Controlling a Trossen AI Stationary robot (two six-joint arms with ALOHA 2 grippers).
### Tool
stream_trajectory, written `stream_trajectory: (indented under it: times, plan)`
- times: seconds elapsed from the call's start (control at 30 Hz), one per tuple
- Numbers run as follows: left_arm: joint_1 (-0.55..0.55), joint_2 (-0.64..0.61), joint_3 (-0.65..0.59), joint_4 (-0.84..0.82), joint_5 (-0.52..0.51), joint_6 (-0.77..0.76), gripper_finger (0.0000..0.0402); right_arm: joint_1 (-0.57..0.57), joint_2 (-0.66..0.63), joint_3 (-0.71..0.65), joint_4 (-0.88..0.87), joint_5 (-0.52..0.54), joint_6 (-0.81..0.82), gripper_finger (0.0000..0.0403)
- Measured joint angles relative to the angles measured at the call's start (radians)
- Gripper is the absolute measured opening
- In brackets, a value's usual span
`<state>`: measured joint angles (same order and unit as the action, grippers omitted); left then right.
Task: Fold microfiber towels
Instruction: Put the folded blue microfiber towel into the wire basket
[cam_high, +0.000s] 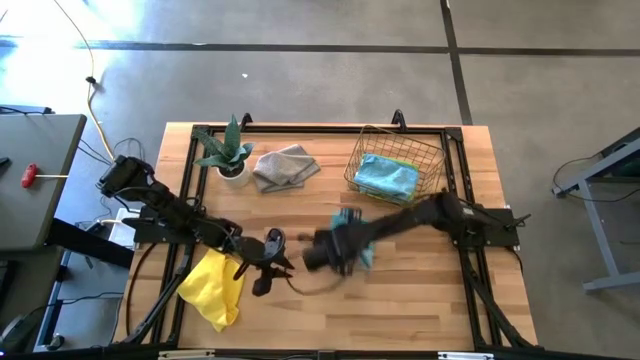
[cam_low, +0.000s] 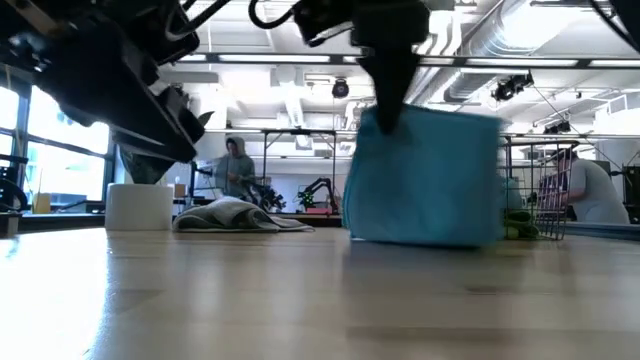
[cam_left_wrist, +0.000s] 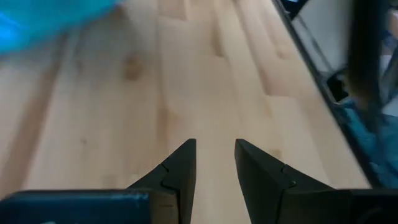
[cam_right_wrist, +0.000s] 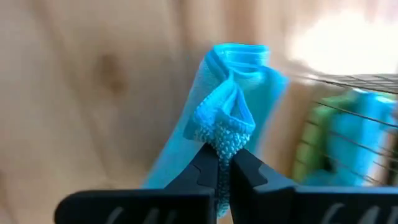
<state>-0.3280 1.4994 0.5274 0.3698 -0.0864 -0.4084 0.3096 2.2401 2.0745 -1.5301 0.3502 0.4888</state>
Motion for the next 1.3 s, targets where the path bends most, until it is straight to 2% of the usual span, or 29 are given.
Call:
stream_trajectory:
  times: [0.23,0.4,0.53,1.0,1.3]
  plan:
    - [-0.051,0.0,0.0,-0.001,0.016,-0.011,0.0101,-0.227,-0.002,0.186,-0.041,-0.018,-0.135,0.0001]
    - [-0.062,0.0,0.0,-0.005,0.016,-0.008,0.0101,-0.385,-0.003,0.251,-0.041,-0.009,-0.179,0.0]
    - [-0.061,0.0,0.0,-0.016,0.016,0.004,0.0101,-0.483,-0.003,0.256,-0.042,-0.101,-0.183,0.0]
    - [-0.025,0.0,0.0,-0.048,0.016,0.071,0.0101,-0.704,-0.016,0.234,-0.041,-0.062,-0.21,0.0]
    - [-0.004,0.0,0.0,-0.063,0.023,0.071,0.0101,-0.738,-0.078,0.234,-0.041,-0.064,-0.209,0.0]
